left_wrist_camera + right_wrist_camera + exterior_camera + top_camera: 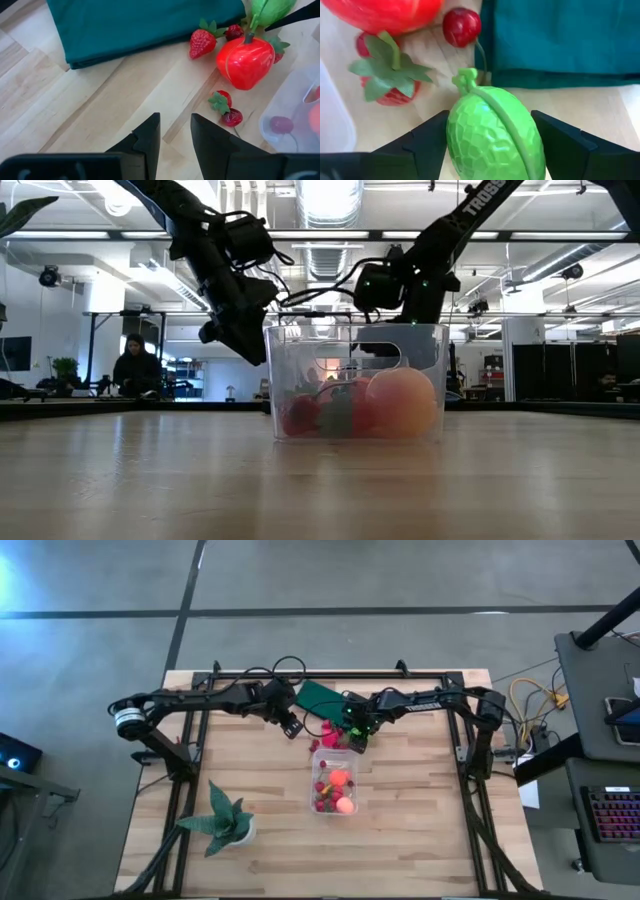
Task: Pick and placing Produce into tupperware
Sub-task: Put the green melon into the transparent bin
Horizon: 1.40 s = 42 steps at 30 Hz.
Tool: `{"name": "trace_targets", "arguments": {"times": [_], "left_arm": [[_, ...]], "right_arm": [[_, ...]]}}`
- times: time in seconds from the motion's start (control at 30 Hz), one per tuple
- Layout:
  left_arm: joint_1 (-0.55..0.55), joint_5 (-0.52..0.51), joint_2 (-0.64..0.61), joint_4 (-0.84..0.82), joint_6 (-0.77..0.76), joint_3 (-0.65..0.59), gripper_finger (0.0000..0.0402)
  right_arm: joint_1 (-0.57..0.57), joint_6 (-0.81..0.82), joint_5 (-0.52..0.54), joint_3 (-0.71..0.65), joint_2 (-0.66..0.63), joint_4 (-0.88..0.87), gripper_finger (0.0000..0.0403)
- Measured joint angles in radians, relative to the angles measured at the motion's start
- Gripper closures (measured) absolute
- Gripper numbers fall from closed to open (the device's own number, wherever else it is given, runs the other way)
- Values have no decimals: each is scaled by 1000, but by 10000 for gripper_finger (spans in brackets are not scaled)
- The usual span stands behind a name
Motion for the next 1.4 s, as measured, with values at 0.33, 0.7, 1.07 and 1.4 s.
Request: {"name": "trace_targets", "arguments": {"times": [0.33, 0.7, 1.07, 1.4], "left_arm": [[0, 8, 0, 0, -25, 0, 308], [0, 19, 0, 0, -26, 1, 308], [0, 38, -2, 0, -14, 1, 308], [-2, 51, -11, -40, 118, 2, 308]], "right_arm": [[0, 29, 1, -6, 0, -3, 160], [-3, 166, 0, -6, -69, -43, 164], [63, 309, -44, 110, -253, -41, 163], [284, 488, -113, 213, -165, -54, 161]]}}
